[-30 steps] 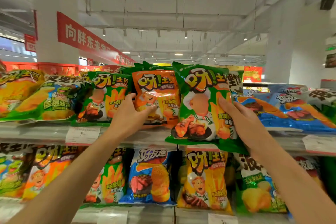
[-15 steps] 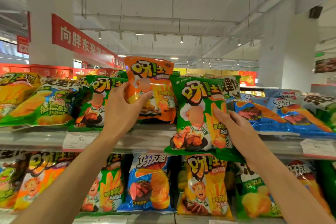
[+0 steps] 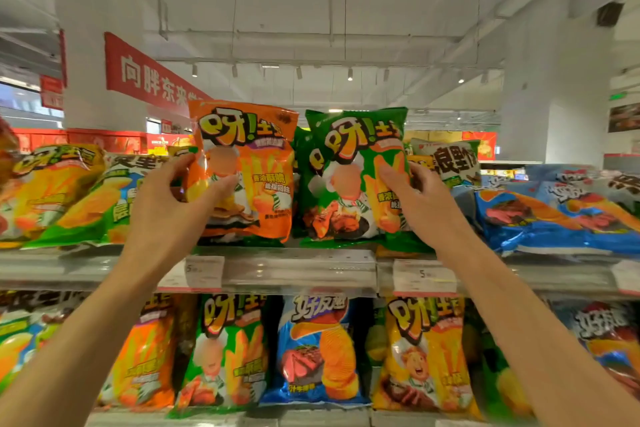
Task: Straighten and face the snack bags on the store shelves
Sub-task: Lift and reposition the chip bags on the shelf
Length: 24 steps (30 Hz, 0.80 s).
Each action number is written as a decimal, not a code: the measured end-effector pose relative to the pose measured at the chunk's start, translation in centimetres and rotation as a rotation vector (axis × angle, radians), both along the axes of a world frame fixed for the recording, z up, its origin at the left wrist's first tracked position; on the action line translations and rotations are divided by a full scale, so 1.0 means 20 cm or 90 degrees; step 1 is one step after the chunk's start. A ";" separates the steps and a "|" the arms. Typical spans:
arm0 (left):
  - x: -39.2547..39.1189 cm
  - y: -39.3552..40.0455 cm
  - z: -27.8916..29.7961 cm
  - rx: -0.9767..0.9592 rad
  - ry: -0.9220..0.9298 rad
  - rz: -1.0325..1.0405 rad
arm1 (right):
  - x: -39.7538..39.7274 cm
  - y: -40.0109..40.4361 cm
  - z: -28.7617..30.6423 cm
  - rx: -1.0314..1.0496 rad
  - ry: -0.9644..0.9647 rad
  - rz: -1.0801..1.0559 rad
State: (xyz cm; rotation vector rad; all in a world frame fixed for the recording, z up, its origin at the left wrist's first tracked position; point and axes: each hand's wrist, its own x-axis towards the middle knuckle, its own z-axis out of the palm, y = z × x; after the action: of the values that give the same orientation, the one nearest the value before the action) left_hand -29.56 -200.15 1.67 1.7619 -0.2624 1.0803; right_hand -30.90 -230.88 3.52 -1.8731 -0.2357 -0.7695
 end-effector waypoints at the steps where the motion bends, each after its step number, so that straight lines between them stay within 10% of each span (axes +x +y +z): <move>1: -0.01 0.04 0.00 -0.006 -0.005 0.007 | 0.03 0.05 0.01 -0.010 -0.004 -0.009; 24: 0.07 0.18 -0.14 -0.016 0.006 -0.127 | 0.24 0.39 -0.19 -0.385 -0.094 -0.254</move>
State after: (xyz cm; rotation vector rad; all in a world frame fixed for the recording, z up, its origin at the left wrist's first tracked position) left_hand -28.18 -196.60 -1.14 1.6787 -0.4072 0.9279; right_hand -26.01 -223.00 -0.38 -2.4780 -0.2013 -1.2081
